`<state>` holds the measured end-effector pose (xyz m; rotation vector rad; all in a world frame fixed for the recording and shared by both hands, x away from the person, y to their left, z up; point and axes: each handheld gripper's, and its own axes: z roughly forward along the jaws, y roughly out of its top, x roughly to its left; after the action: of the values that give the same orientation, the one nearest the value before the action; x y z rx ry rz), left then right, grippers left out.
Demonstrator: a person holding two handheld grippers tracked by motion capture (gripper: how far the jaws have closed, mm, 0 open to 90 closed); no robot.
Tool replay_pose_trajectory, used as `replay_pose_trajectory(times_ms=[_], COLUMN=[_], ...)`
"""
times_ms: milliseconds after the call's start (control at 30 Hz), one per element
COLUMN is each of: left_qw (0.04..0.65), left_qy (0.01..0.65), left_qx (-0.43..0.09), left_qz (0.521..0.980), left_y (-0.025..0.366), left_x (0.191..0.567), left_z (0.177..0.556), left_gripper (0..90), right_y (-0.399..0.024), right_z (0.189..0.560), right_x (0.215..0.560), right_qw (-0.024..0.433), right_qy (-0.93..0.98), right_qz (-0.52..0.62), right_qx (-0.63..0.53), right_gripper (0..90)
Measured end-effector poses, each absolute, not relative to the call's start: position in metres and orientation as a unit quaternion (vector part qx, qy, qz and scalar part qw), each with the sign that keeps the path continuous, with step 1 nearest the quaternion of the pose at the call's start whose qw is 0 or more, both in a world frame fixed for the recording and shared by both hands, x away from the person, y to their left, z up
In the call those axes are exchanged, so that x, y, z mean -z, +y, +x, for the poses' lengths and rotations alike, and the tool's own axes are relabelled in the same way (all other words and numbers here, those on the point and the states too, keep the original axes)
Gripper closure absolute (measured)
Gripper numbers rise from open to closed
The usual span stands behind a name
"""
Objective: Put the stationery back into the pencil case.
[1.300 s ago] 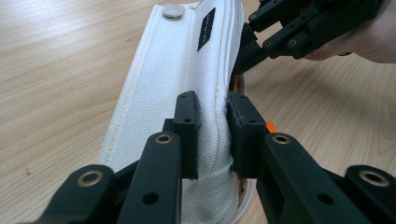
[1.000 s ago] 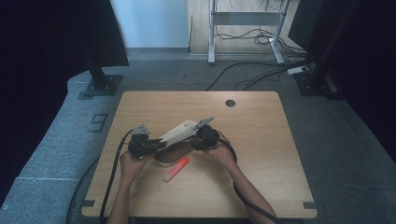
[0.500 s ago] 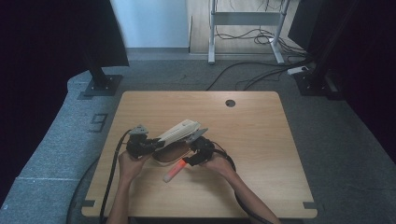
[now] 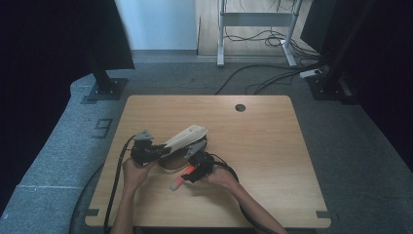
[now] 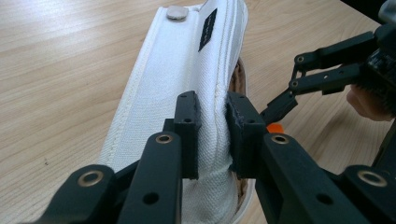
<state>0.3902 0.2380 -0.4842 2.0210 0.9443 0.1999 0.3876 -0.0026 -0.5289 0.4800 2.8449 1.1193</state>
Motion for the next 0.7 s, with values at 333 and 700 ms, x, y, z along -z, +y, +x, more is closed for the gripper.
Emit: replay_pose_trajectory(times_ms=[333, 700], left_qw=[0.436, 0.436], left_qy=[0.378, 0.379], left_qx=[-0.079, -0.077], left_qz=[0.813, 0.813], left_y=[0.238, 0.237], left_x=[0.484, 0.485], left_z=[0.390, 0.390], left_gripper=[75.7, 75.7], right_y=[-0.001, -0.009], right_z=[0.381, 0.368], right_x=[0.536, 0.532], right_qw=[0.009, 0.012], right_qy=[0.931, 0.940], right_qz=[0.126, 0.090], right_qx=[-0.341, -0.327], right_gripper=[34.1, 64.4])
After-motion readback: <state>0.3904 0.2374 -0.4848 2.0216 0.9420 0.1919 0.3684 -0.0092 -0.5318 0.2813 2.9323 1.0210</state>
